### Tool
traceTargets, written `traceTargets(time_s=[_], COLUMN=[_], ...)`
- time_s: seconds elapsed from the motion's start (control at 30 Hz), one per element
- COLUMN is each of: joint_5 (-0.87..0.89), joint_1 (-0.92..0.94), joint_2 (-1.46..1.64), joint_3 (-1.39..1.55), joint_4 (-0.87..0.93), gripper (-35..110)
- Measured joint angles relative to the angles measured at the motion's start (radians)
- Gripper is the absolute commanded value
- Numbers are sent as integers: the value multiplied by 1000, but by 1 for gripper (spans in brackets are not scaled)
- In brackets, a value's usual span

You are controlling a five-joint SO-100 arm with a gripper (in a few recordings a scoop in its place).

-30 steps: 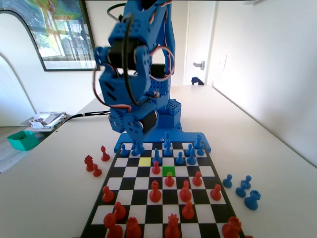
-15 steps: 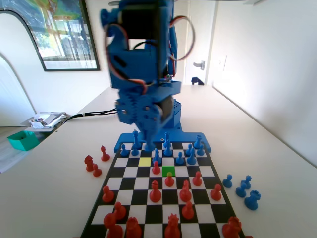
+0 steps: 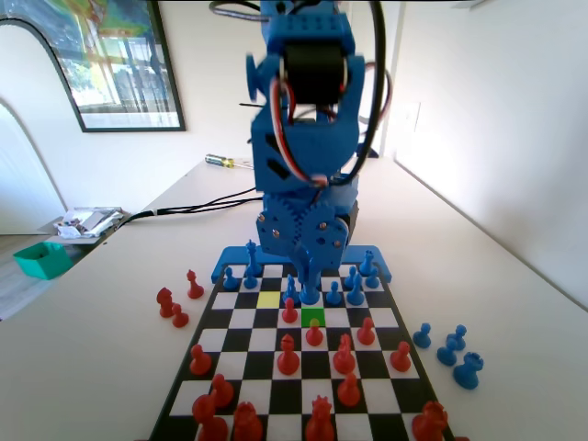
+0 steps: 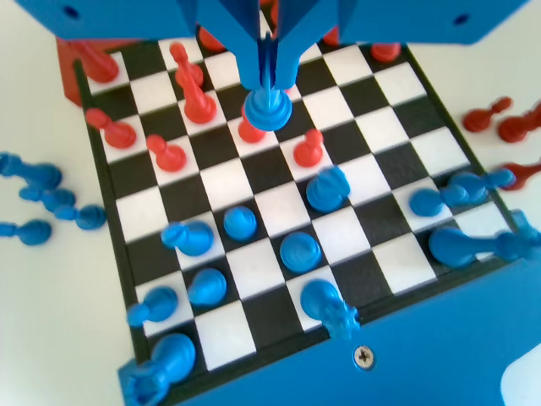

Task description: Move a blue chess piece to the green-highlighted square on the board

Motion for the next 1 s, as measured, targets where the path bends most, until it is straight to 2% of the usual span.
traceTargets(time_s=[0.3, 1.0], joint_5=[-9, -3], joint_1=[2, -15], joint_2=[-64, -123], joint_3=[64, 74], joint_4=[-94, -173], gripper=[1, 1])
